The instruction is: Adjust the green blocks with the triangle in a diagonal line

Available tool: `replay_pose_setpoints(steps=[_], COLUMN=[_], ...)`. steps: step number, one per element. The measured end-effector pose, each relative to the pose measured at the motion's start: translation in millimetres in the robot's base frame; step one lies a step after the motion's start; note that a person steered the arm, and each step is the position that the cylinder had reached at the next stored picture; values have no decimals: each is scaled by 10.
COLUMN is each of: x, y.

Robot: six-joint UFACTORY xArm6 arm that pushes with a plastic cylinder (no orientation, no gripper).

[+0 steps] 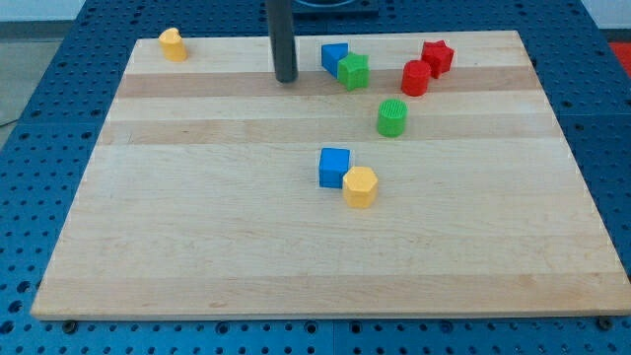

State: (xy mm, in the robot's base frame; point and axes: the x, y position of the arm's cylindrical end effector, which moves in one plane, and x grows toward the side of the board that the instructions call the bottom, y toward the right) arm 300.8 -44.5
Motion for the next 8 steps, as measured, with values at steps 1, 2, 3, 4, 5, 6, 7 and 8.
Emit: replay_pose_setpoints(steps=[1,2,3,4,5,6,7,8], x=[417,748,1095,1218,1133,812,770,727], y=[367,403,532,1146,1795,1748,1015,244])
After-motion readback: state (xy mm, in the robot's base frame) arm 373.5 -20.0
